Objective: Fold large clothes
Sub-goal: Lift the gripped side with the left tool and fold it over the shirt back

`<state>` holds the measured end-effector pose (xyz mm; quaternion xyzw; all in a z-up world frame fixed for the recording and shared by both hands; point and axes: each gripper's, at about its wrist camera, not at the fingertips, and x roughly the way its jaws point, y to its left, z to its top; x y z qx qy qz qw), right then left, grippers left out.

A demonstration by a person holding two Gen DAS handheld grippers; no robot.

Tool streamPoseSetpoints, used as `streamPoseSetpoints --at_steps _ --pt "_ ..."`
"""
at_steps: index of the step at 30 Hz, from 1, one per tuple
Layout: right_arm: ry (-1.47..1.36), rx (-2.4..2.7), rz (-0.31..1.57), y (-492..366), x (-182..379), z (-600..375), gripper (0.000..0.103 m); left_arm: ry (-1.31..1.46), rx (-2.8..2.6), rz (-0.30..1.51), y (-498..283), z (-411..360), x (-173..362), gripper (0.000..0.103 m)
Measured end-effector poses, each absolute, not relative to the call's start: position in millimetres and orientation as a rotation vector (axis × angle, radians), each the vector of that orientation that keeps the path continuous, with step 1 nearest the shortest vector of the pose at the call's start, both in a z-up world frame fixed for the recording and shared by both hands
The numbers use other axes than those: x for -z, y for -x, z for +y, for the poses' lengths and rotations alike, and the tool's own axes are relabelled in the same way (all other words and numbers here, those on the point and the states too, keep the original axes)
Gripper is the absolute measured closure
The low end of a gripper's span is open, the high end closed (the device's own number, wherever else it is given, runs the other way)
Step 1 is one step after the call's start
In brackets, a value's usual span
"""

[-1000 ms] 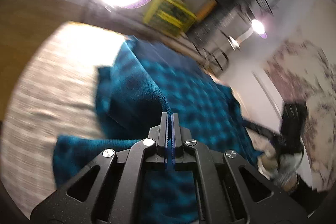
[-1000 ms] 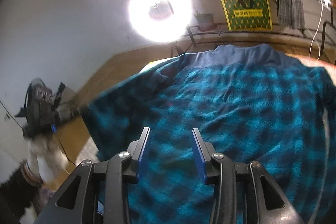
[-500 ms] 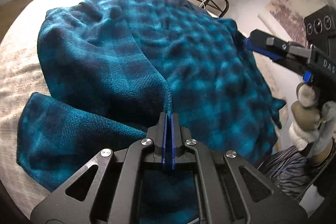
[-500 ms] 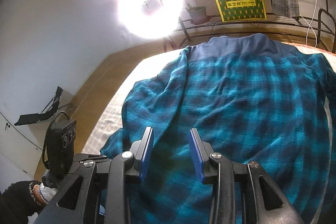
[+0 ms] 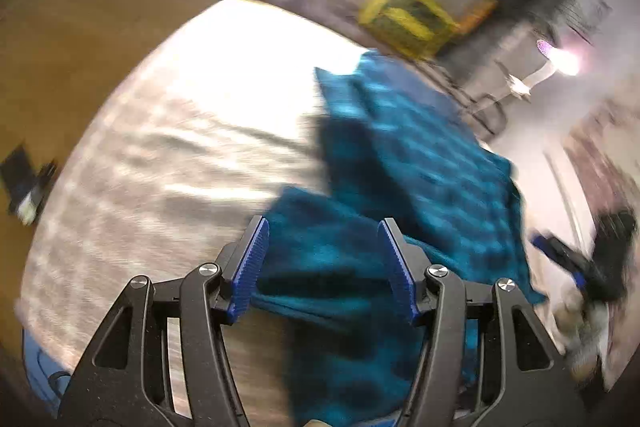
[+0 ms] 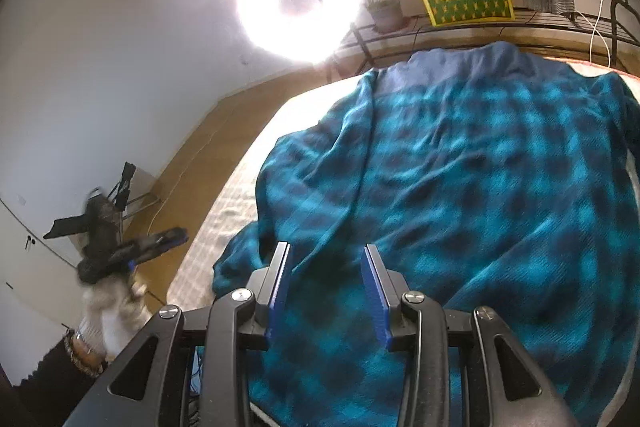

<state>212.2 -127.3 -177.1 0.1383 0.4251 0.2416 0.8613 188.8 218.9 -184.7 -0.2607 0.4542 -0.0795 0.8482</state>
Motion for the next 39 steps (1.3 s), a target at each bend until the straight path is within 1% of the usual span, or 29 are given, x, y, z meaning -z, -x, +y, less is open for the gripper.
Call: streamPoseSetpoints --at_steps 4,9,10,11,12,14,16,19,22,24,25,26,32,35,39 --pt "-0.266 -0.510 0.894 -205 181 -120 0.065 0.625 0.123 1.093 -212 240 230 0.045" --pt "-0.251 -0.502 0.908 -204 187 -119 0.065 0.596 0.170 1.124 -224 225 250 0.046" --pt "-0.251 -0.499 0.912 -204 188 -121 0.065 0.595 0.186 1.123 -226 221 252 0.050" --pt "-0.252 -0.498 0.914 -205 189 -122 0.065 0.589 0.202 1.127 -227 217 254 0.071" --pt "-0.253 -0.496 0.916 -205 189 -123 0.065 0.570 0.208 1.140 -228 213 256 0.097" --pt "-0.252 -0.494 0.914 -205 188 -124 0.065 0.558 0.233 1.128 -227 208 254 0.097" --pt "-0.250 -0.492 0.910 -206 186 -125 0.065 0.553 0.245 1.092 -222 204 240 0.097" --pt "-0.226 -0.488 0.898 -207 179 -124 0.065 0.555 0.295 1.008 -201 199 205 0.097" --pt "-0.148 -0.494 0.878 -211 165 -115 0.064 0.498 0.357 0.921 -169 186 167 0.097" --pt "-0.112 -0.529 0.896 -222 156 -103 0.051 0.450 0.400 0.881 -147 172 149 0.097" --pt "-0.097 -0.552 0.909 -230 152 -94 0.041 0.415 0.419 0.868 -135 163 142 0.097" --pt "-0.083 -0.571 0.918 -237 148 -86 0.039 0.377 0.436 0.857 -123 153 137 0.097" --pt "-0.004 -0.691 1.012 -295 142 -2 0.039 0.287 0.514 0.794 -82 114 122 0.097" --pt "0.064 -0.707 1.057 -317 155 43 0.040 0.232 0.556 0.772 -66 99 118 0.097" --pt "0.155 -0.704 1.139 -341 187 99 0.040 0.123 0.602 0.744 -45 80 116 0.097"
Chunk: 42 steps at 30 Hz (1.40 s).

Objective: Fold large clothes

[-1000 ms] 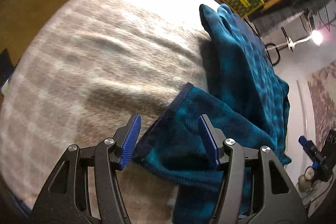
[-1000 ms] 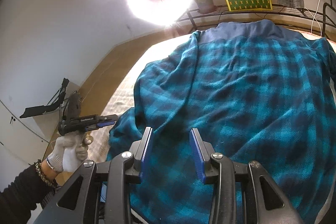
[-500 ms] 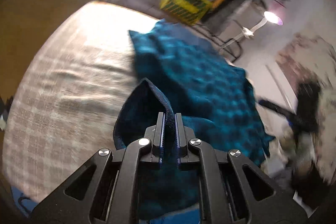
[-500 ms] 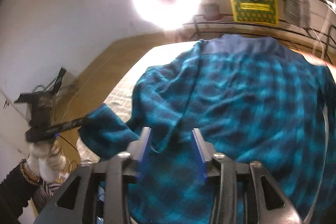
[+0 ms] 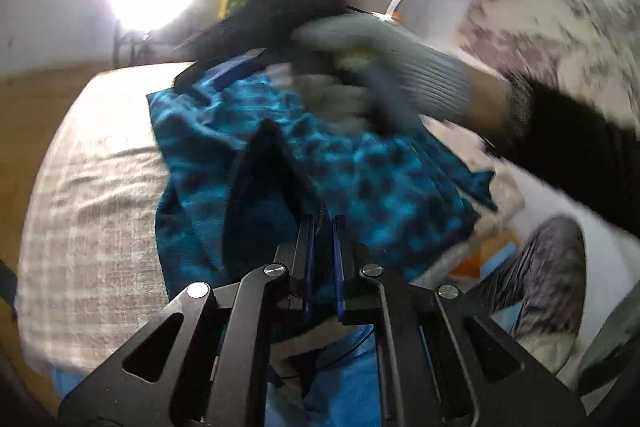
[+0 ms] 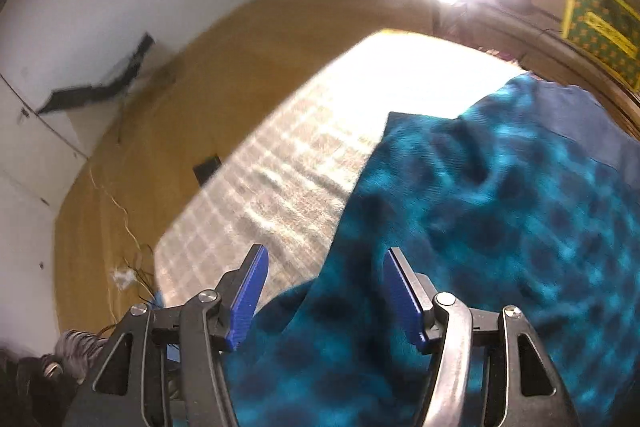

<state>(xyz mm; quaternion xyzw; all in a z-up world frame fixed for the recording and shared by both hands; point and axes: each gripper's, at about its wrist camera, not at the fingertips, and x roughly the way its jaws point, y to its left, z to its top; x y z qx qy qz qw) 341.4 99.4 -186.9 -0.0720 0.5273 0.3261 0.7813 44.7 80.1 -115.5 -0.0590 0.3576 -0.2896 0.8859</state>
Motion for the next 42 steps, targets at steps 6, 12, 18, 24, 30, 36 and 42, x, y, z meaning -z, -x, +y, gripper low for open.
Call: streamPoseSetpoints --at_steps 6,12,18,24,30,36,42 --pt "0.303 -0.609 1.203 -368 233 143 0.040 0.003 0.660 0.742 -21 61 127 0.097" --pt "0.403 -0.525 1.220 -382 270 163 0.054 -0.100 0.655 0.746 -6 53 139 0.097" --pt "0.364 -0.533 1.206 -387 270 140 0.073 -0.144 0.634 0.762 0 62 147 0.097" --pt "0.129 -0.638 1.177 -338 206 59 0.068 -0.062 0.727 0.791 25 71 143 0.097" --pt "0.100 -0.703 1.088 -259 142 -13 0.059 0.061 0.694 0.801 35 82 133 0.089" --pt "0.115 -0.702 1.057 -257 135 1 0.057 0.429 0.455 0.971 -4 109 190 0.081" --pt "0.122 -0.678 1.124 -290 179 67 0.052 0.618 0.346 1.026 -24 122 235 0.075"
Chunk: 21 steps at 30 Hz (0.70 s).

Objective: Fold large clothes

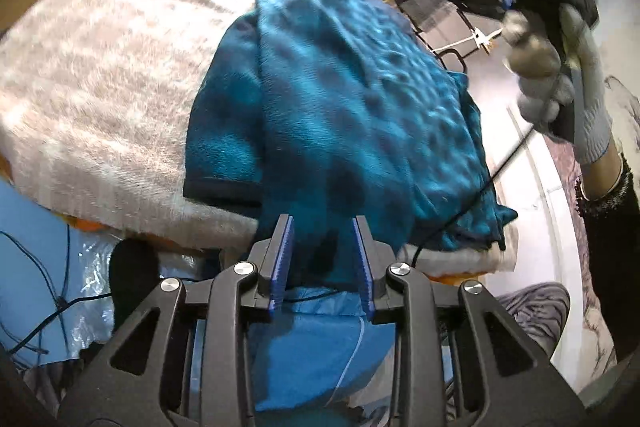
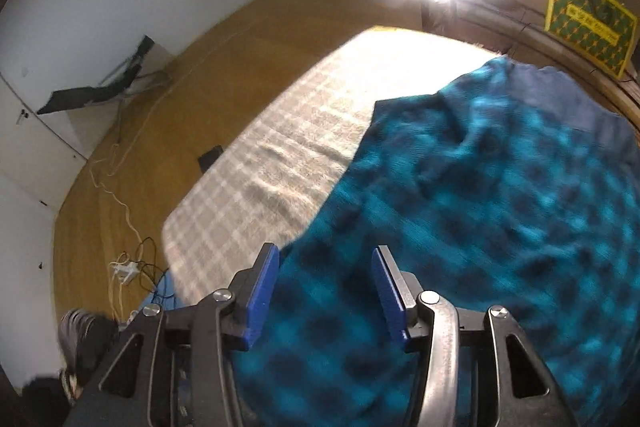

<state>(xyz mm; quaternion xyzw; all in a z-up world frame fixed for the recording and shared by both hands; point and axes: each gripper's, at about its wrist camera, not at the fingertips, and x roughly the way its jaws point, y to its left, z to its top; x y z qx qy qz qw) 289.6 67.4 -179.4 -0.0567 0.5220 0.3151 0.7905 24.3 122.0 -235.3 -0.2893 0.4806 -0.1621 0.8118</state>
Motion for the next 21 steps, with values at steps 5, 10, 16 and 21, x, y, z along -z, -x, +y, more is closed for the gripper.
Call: streamPoseSetpoints --at_steps 5,10,16,21 --pt "0.163 -0.587 1.186 -336 221 119 0.052 0.616 0.355 1.036 -30 121 248 0.075" --pt "0.183 -0.502 1.219 -372 253 147 0.052 0.622 0.373 1.027 -32 119 249 0.076" --pt "0.329 -0.380 1.223 -393 284 171 0.055 0.587 0.431 1.034 -33 110 247 0.099" --pt "0.427 -0.341 1.200 -396 295 172 0.087 0.609 0.445 0.994 -29 116 238 0.103"
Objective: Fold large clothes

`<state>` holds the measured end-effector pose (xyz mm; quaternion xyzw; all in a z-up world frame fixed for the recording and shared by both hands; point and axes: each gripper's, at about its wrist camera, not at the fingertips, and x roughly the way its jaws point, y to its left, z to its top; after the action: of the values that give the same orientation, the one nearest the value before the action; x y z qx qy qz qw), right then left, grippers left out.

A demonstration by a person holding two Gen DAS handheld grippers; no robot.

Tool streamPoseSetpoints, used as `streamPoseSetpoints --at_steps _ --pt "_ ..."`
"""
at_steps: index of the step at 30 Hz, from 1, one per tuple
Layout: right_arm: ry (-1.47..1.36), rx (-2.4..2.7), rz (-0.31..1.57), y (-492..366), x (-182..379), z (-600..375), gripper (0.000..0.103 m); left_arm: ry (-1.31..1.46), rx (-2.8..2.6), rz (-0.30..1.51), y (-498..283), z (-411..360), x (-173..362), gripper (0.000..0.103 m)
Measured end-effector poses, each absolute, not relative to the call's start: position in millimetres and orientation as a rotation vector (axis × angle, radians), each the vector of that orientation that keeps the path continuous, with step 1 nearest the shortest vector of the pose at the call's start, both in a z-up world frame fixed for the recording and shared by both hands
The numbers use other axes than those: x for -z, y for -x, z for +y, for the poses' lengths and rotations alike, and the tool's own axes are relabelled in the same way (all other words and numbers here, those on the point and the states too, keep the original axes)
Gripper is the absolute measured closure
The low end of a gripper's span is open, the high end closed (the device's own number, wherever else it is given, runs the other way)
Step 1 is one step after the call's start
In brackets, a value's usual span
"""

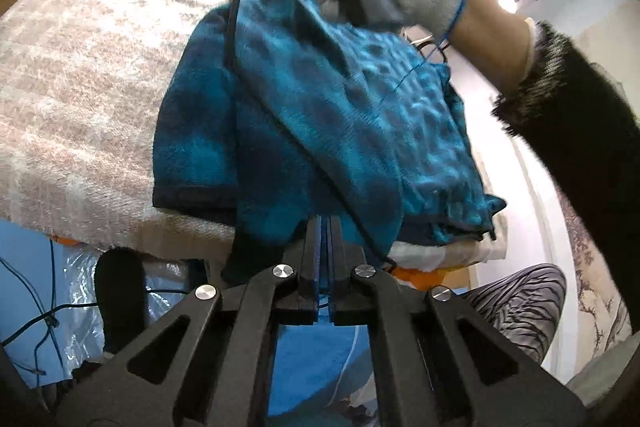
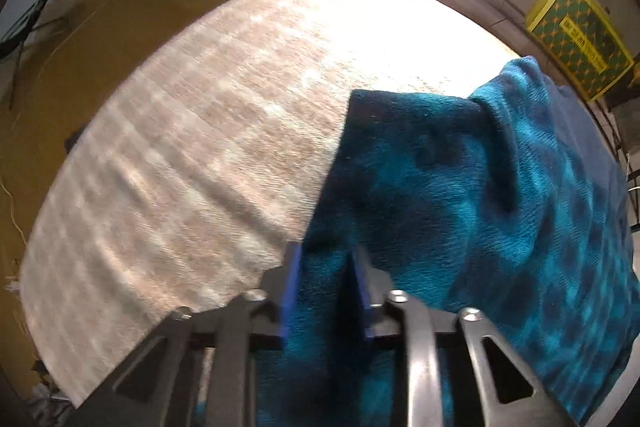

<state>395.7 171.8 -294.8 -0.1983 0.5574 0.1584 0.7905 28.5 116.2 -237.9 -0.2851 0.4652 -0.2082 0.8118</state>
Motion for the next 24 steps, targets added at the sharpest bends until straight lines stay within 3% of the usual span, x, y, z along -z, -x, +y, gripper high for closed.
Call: streamPoseSetpoints --at_steps 1,2,6,9,15,17,18,24 --pt "0.421 -0.343 1.195 -396 293 170 0.098 0.607 0.444 0.983 -27 118 236 0.103" --pt "0.416 -0.343 1.192 -396 291 168 0.101 0.597 0.437 0.976 -25 119 234 0.103" --pt "0.393 -0.365 1.161 -394 273 153 0.103 0.592 0.358 0.964 -19 131 239 0.102" --pt "0.349 -0.377 1.149 -393 261 143 0.103 0.615 0.313 1.006 -22 137 252 0.090" --pt "0.288 -0.390 1.136 -394 243 129 0.103 0.543 0.331 1.019 -26 128 257 0.080" --pt "0.263 -0.396 1.136 -397 240 127 0.103 0.524 0.337 1.014 -25 124 257 0.080" --pt "0.249 -0.399 1.136 -398 239 125 0.103 0.522 0.343 1.016 -25 124 257 0.099" --pt "0.235 -0.401 1.121 -398 228 116 0.103 0.611 0.424 0.967 -18 126 234 0.101"
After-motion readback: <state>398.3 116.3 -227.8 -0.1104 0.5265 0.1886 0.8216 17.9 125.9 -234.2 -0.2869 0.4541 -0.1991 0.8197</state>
